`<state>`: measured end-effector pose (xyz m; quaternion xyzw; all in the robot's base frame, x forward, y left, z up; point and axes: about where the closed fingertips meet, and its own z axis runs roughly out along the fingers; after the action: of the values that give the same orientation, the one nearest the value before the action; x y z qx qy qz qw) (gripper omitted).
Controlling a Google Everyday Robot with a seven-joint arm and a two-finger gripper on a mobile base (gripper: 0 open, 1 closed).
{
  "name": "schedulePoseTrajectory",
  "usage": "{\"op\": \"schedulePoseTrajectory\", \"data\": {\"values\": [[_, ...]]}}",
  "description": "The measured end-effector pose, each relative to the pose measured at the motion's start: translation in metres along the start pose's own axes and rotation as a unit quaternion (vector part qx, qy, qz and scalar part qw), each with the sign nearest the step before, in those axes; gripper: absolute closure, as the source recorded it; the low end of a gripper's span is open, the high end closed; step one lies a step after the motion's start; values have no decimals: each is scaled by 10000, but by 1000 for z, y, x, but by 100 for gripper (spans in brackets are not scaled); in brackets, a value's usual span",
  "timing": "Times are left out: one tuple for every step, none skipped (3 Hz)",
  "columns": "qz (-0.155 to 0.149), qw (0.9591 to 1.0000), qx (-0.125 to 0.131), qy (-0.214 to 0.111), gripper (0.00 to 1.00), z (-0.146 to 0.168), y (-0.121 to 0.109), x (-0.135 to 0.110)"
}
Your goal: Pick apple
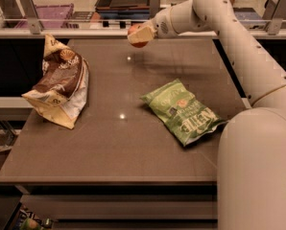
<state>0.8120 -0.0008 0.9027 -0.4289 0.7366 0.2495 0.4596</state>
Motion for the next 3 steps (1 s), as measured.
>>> {"op": "schedulePoseTrajectory", "data": {"values": [[-232, 9997, 16, 97, 100, -8, 9, -22], [-474, 9987, 66, 179, 100, -18, 19, -43], [-648, 9977, 117, 155, 100, -26, 23, -57]]}}
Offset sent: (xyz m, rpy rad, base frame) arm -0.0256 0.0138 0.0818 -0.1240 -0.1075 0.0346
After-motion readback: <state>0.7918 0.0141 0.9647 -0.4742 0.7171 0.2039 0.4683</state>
